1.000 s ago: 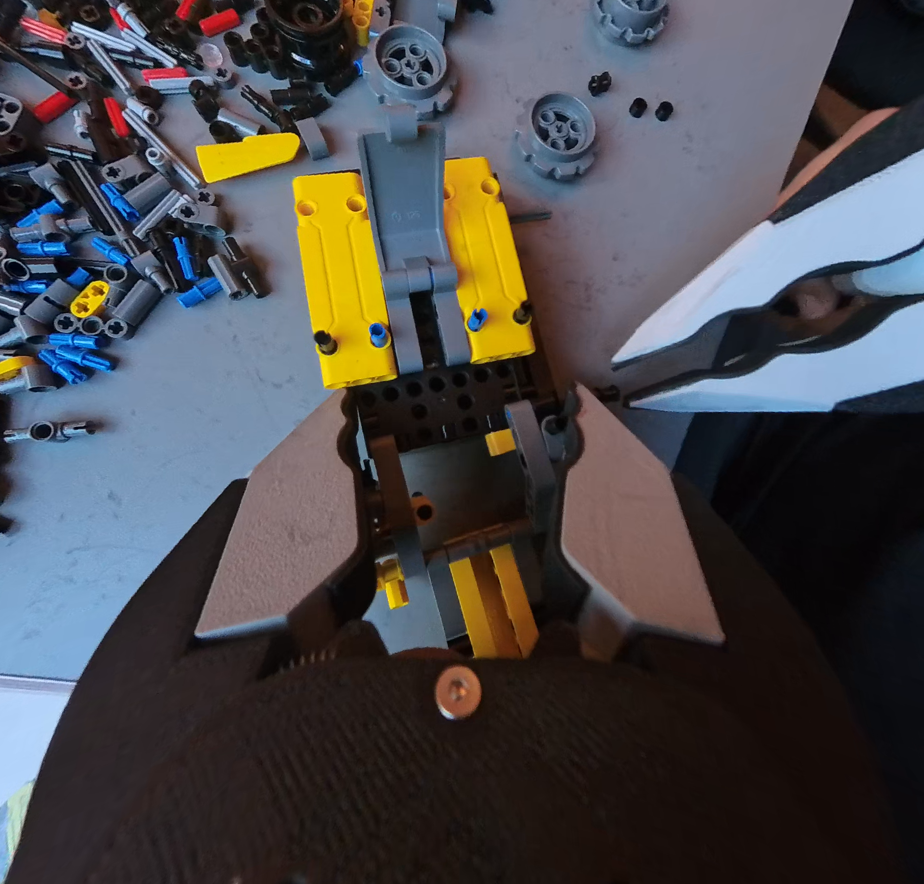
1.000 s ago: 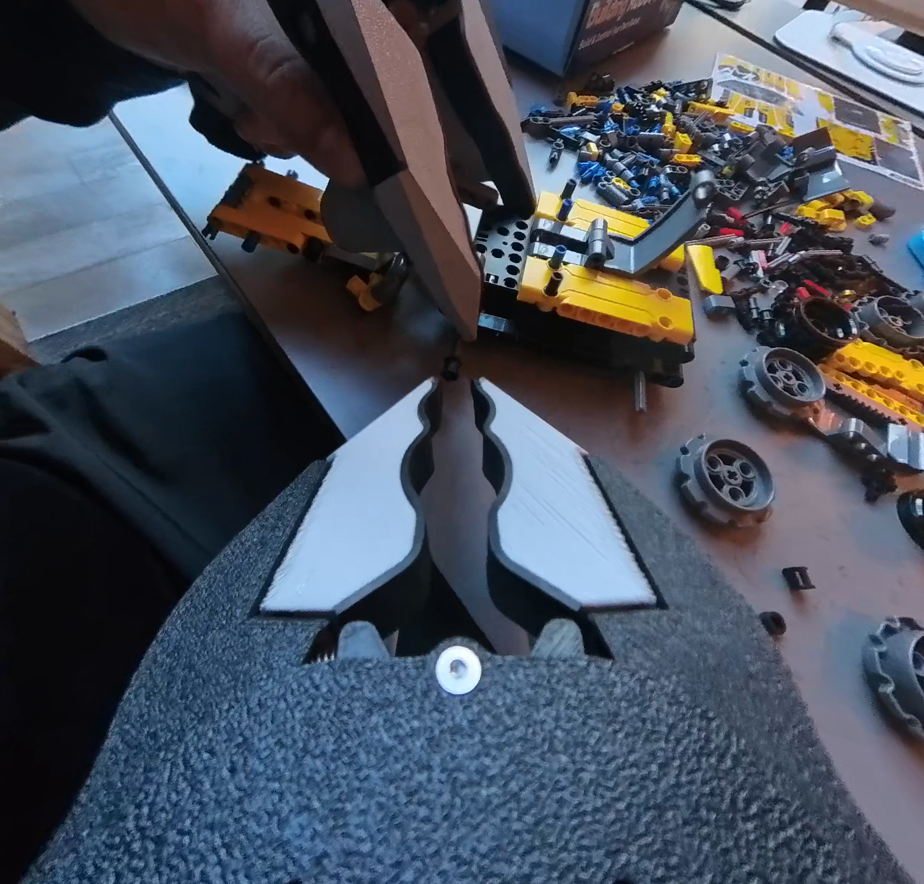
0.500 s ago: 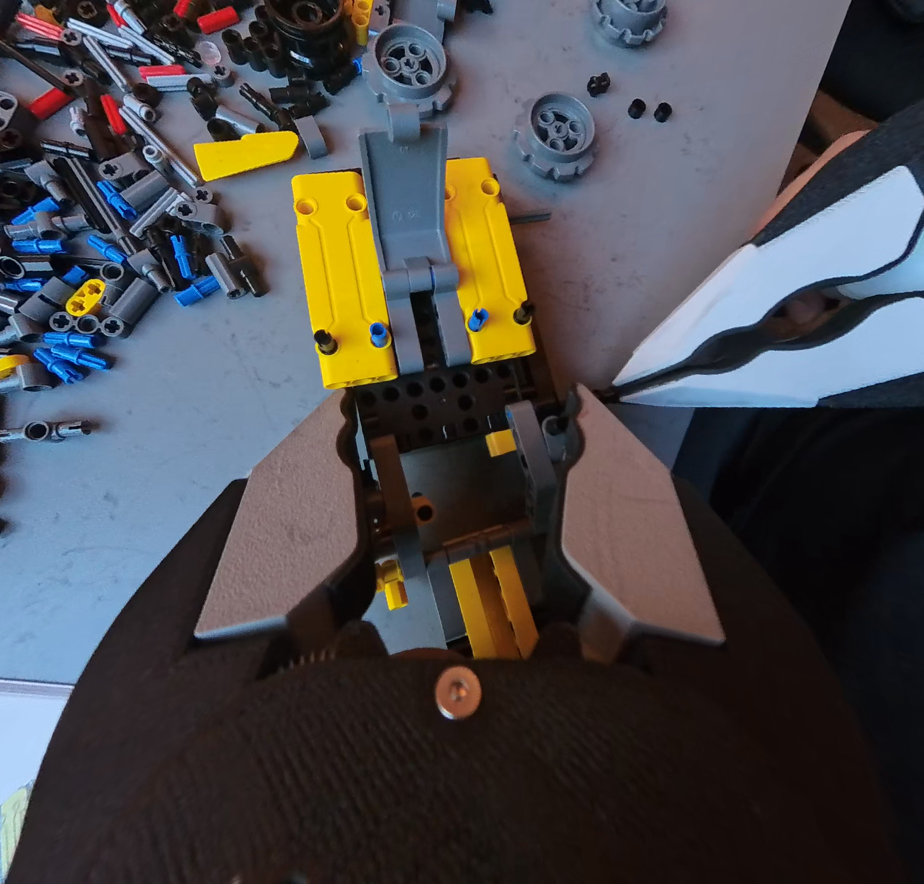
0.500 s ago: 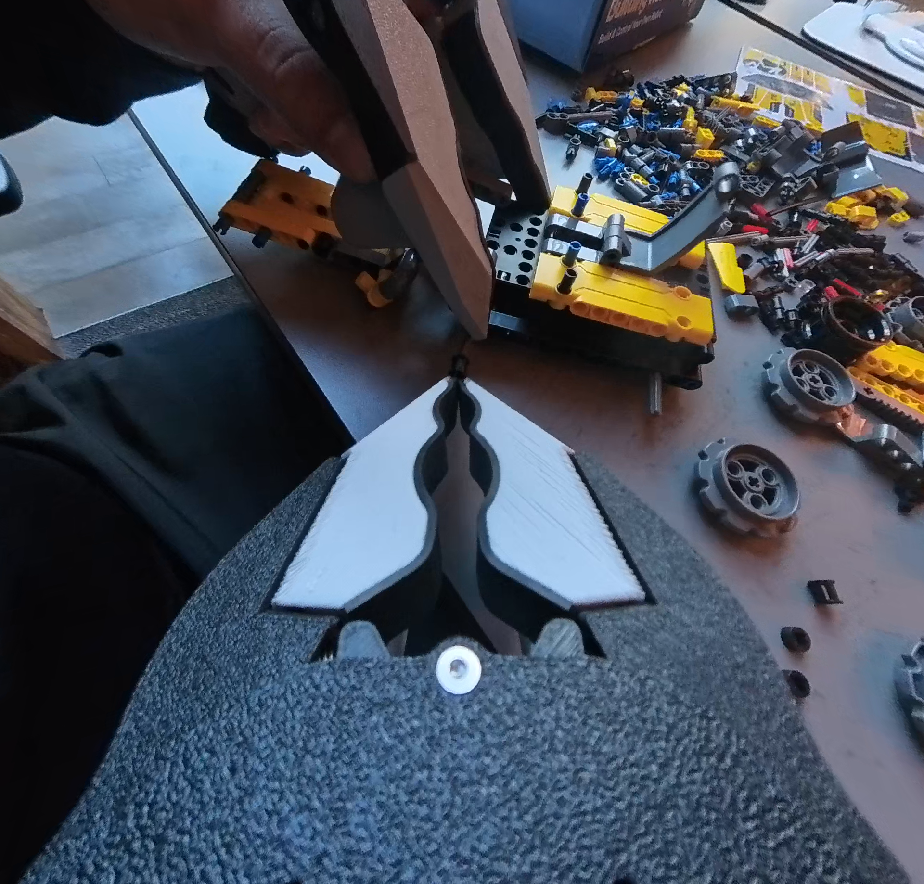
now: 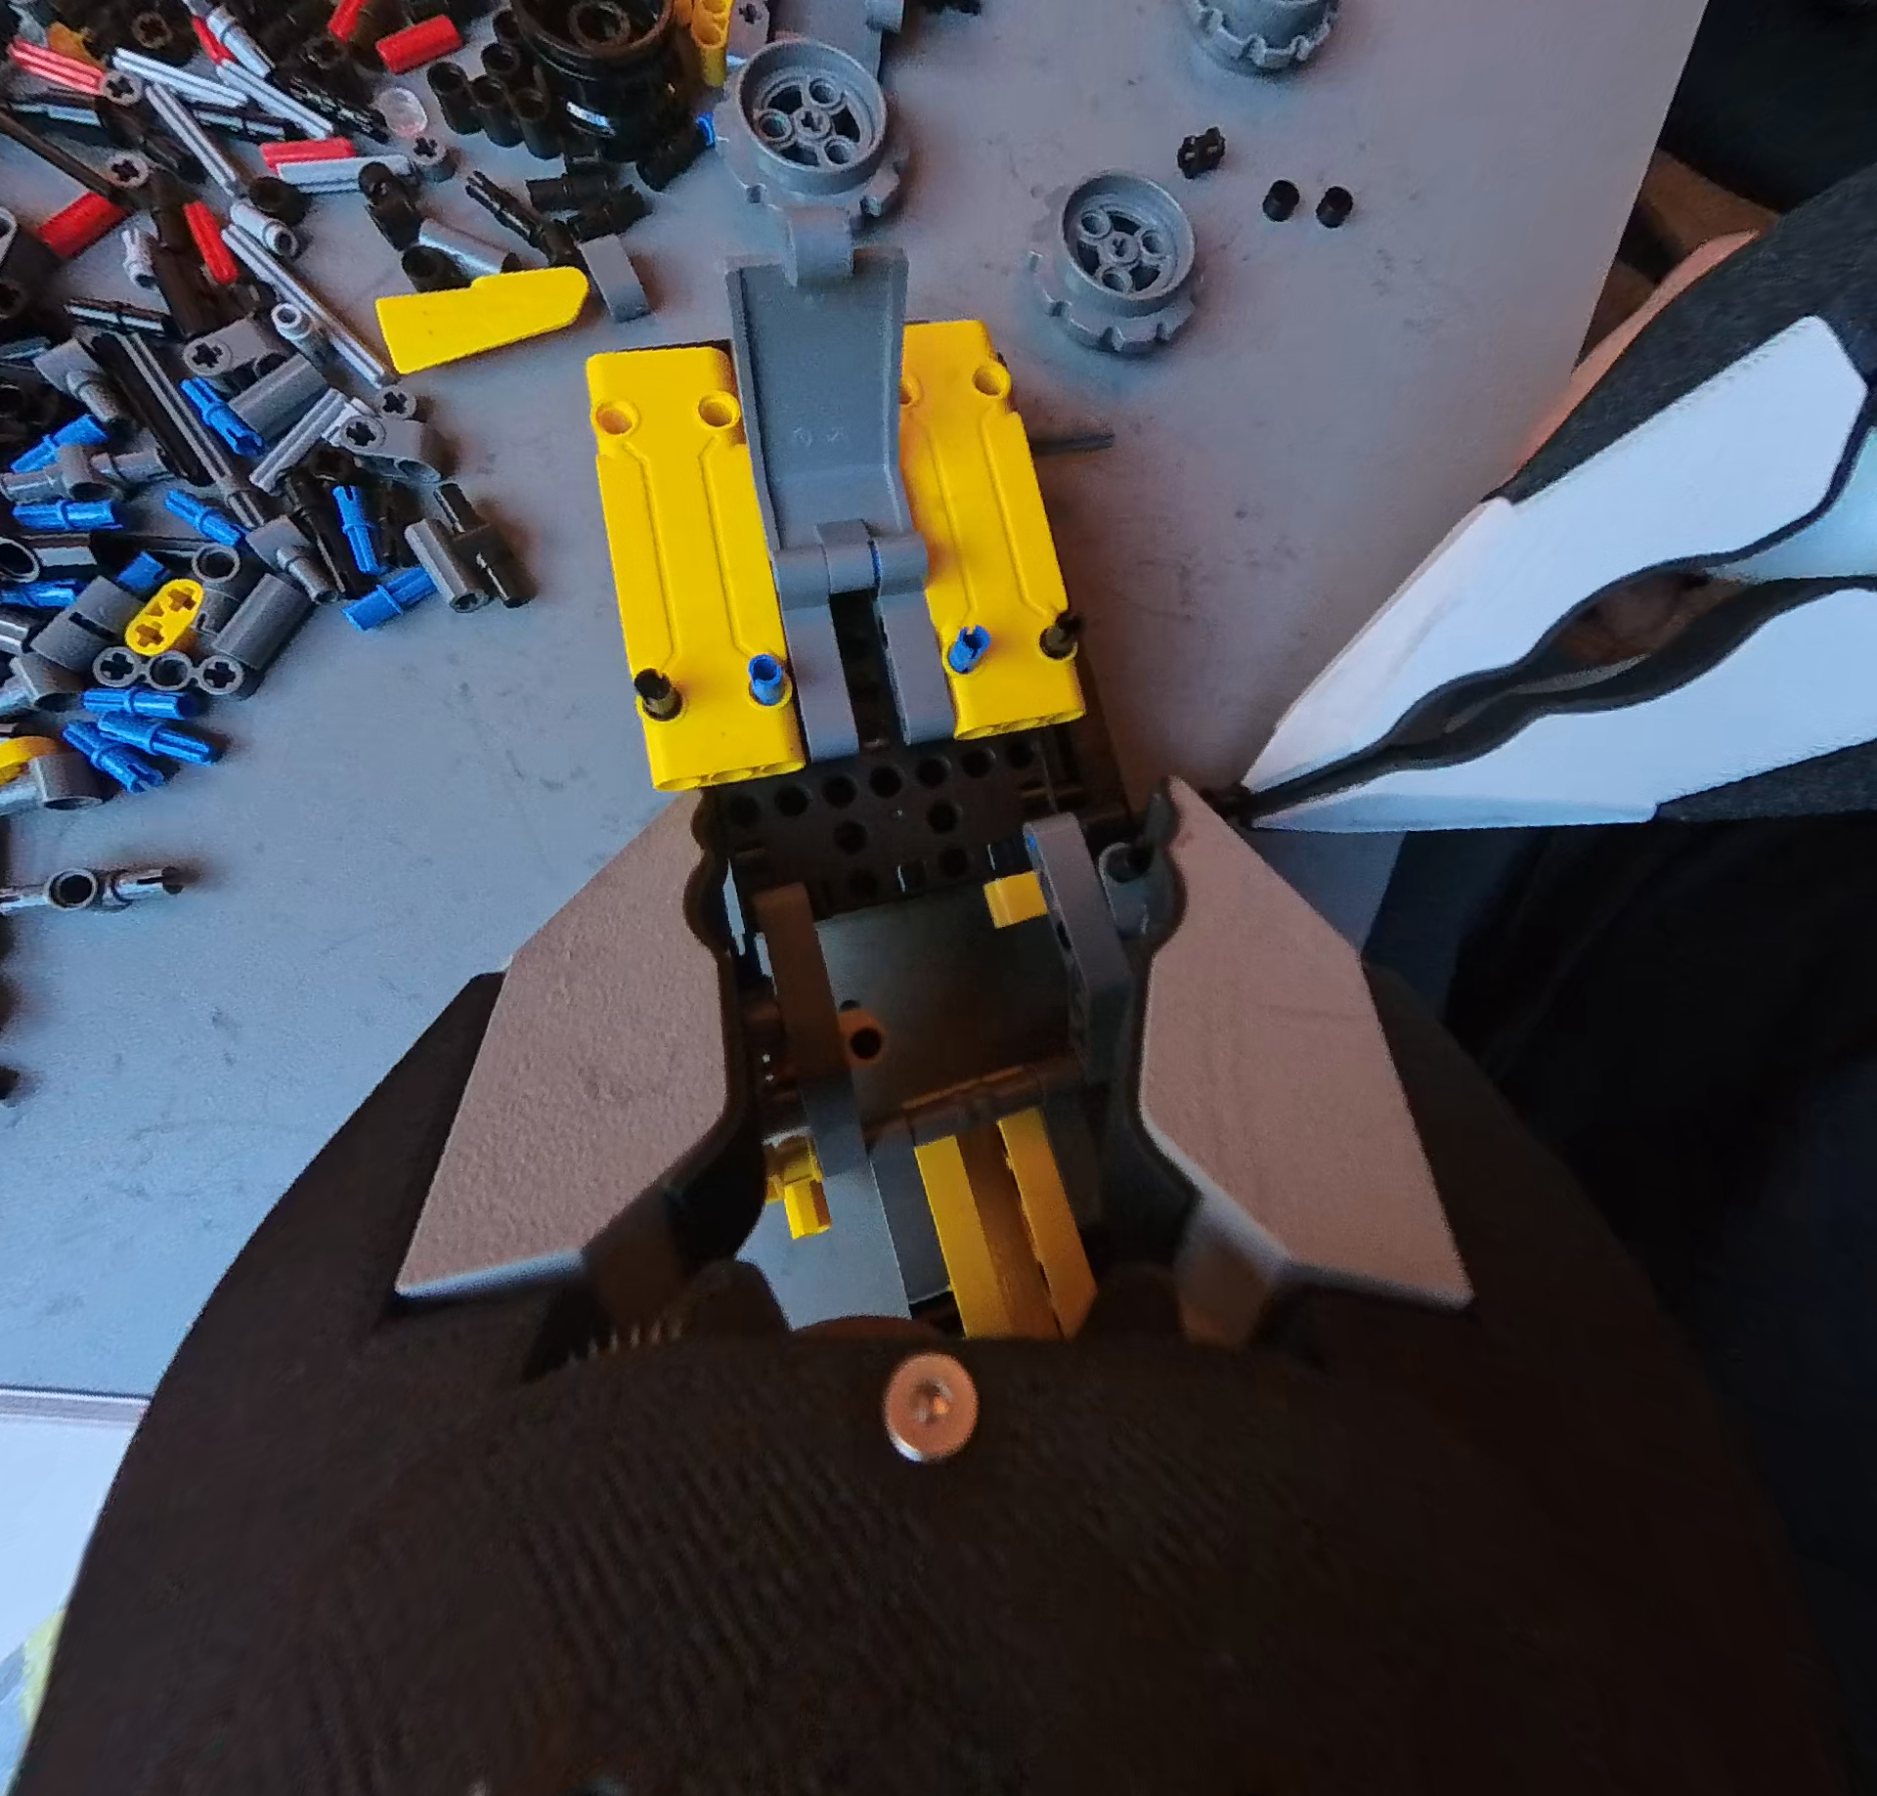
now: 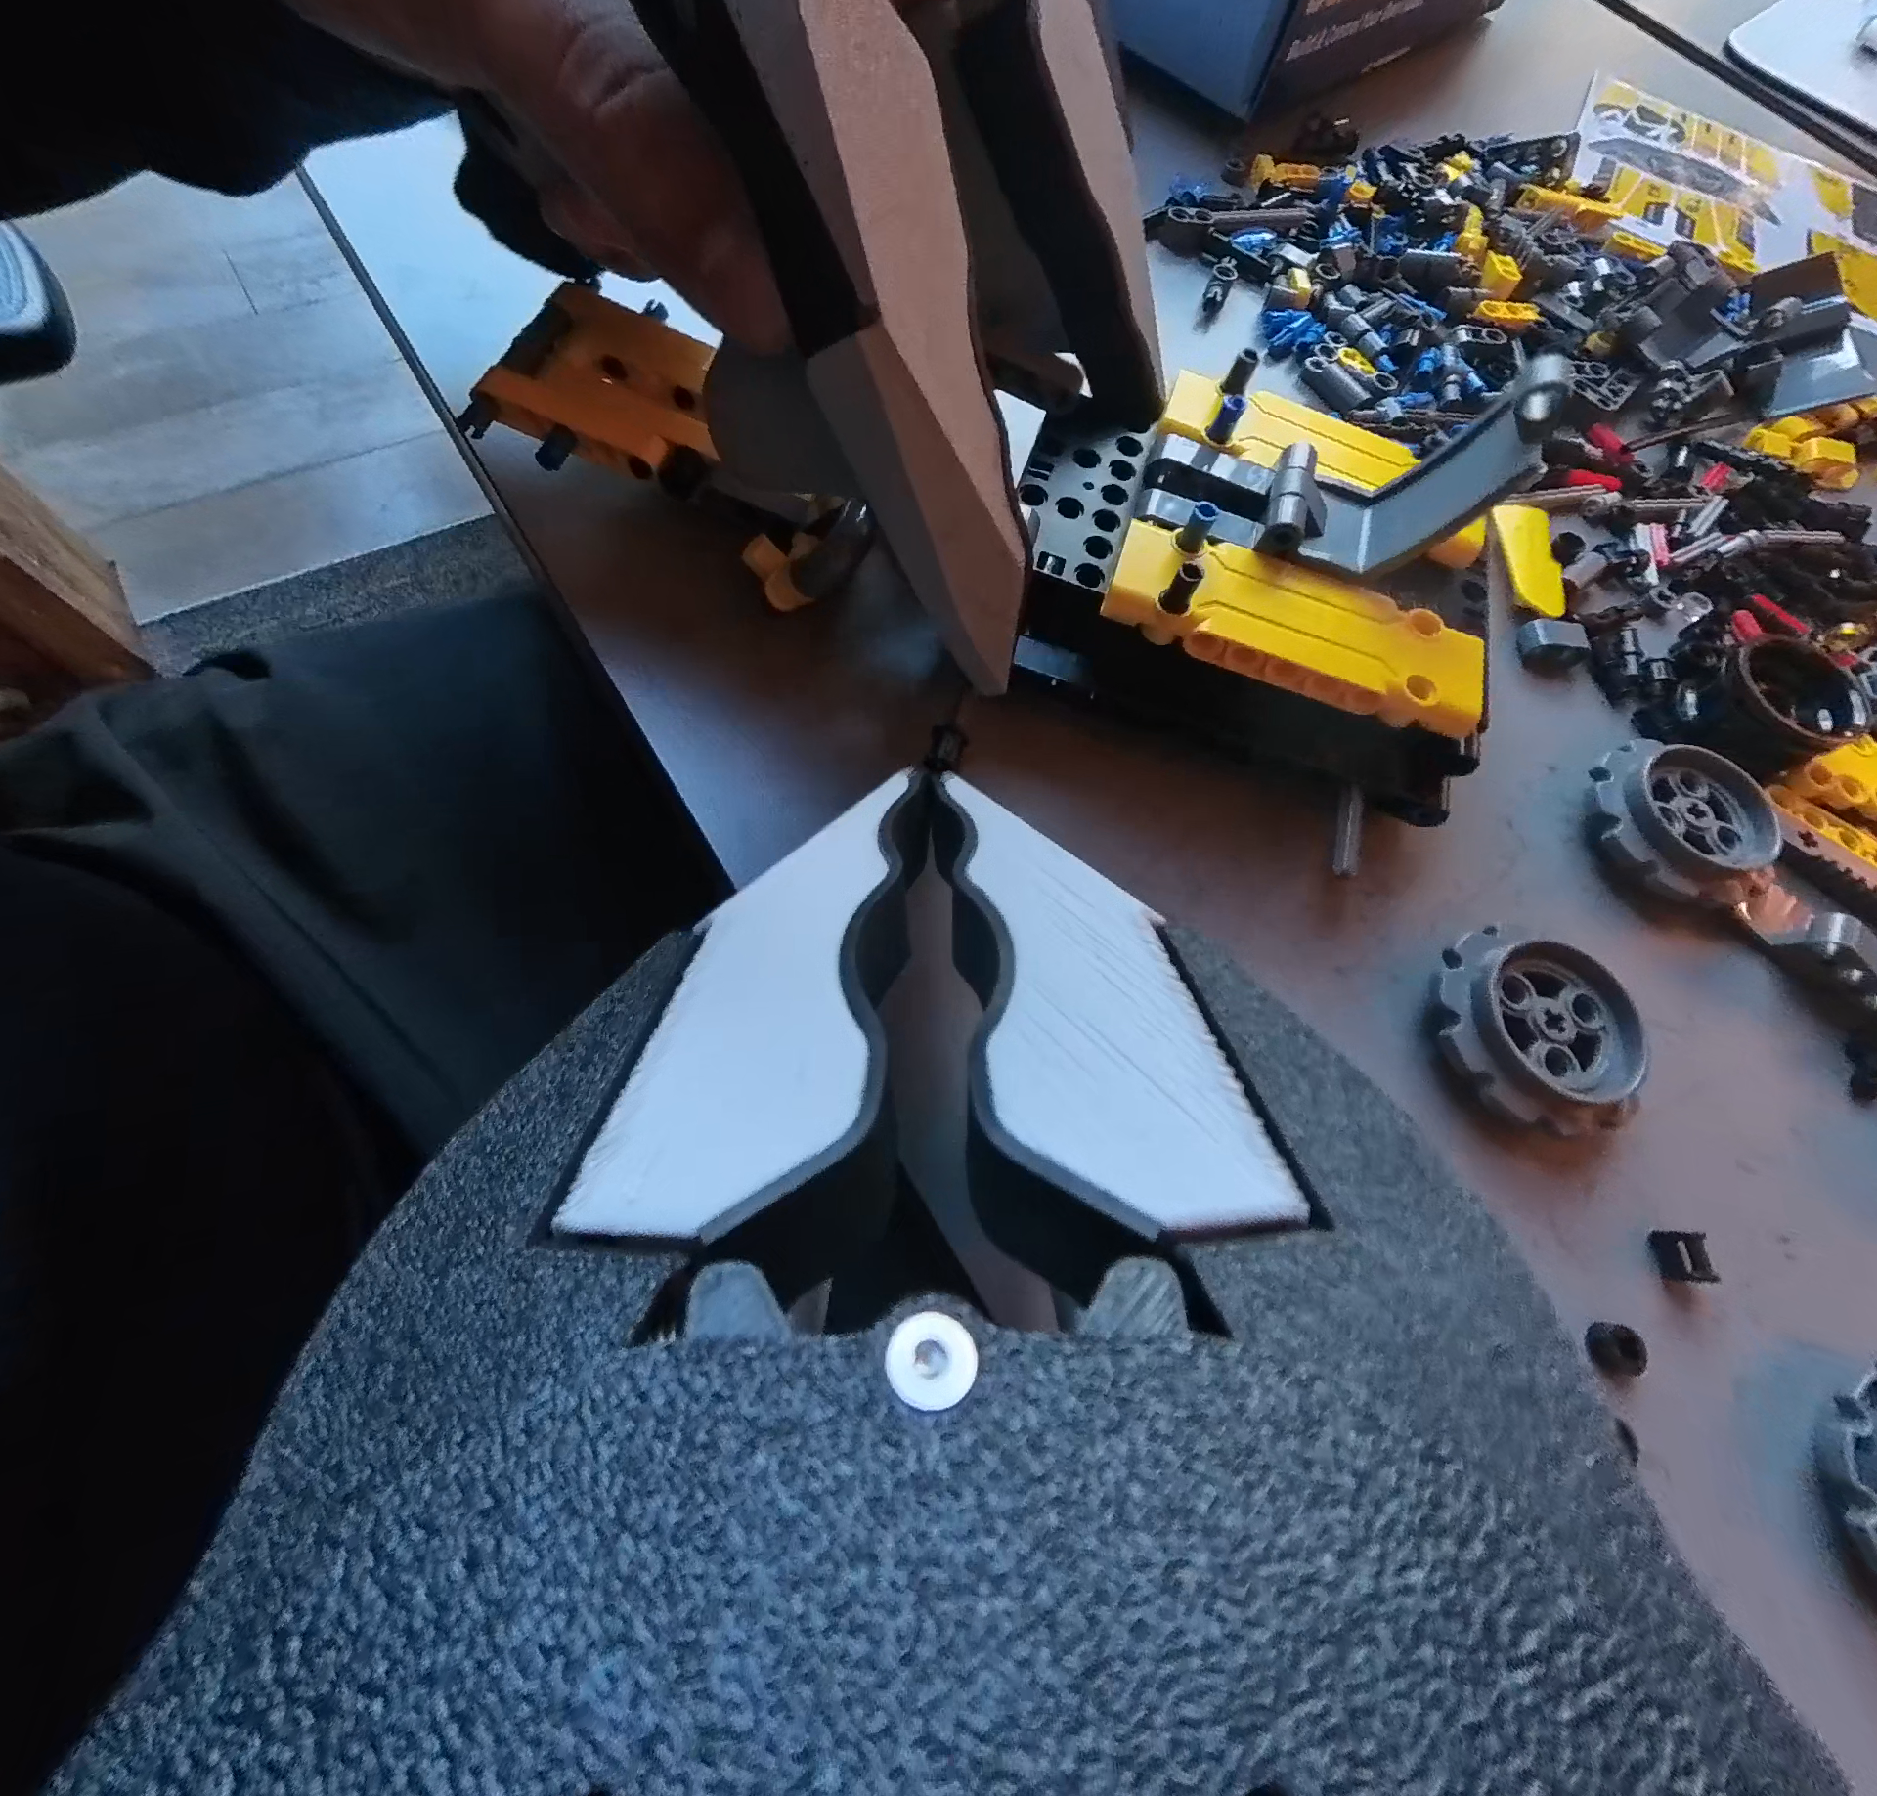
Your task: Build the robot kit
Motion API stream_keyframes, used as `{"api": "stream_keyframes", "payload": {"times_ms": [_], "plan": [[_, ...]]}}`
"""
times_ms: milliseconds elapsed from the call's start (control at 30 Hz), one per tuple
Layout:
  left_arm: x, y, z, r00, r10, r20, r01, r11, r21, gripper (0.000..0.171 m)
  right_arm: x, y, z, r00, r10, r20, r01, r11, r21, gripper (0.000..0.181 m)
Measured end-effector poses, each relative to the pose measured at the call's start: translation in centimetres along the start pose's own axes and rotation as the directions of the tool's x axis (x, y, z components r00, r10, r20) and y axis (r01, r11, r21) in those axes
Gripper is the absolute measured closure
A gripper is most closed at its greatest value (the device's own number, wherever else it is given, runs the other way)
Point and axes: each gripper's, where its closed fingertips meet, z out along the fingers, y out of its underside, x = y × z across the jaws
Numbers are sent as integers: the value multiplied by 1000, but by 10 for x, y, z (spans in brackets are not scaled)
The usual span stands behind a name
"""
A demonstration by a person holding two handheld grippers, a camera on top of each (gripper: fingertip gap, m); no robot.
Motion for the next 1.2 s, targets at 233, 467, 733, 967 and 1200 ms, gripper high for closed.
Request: {"api": "stream_keyframes", "payload": {"times_ms": [233,467,733,967,1200], "plan": [[-2,1,-1,1000,-12,20,13,1000,-7,92,2,-2,1,1000,-16,21,17,1000,-20,181],[-4,2,-1,999,-17,41,17,1000,-7,92,3,-3,4,1000,-22,17,22,999,-28,181],[-5,2,0,998,-21,54,22,1000,-10,92,4,-3,6,1000,-17,17,18,999,-34,181],[-6,2,-1,998,-28,60,29,1000,-9,92,5,-4,7,1000,-24,14,24,999,-32,181],[-5,-1,1,1000,-24,20,24,1000,-3,92,1,-1,-1,998,-56,41,56,998,-2,181]]}}
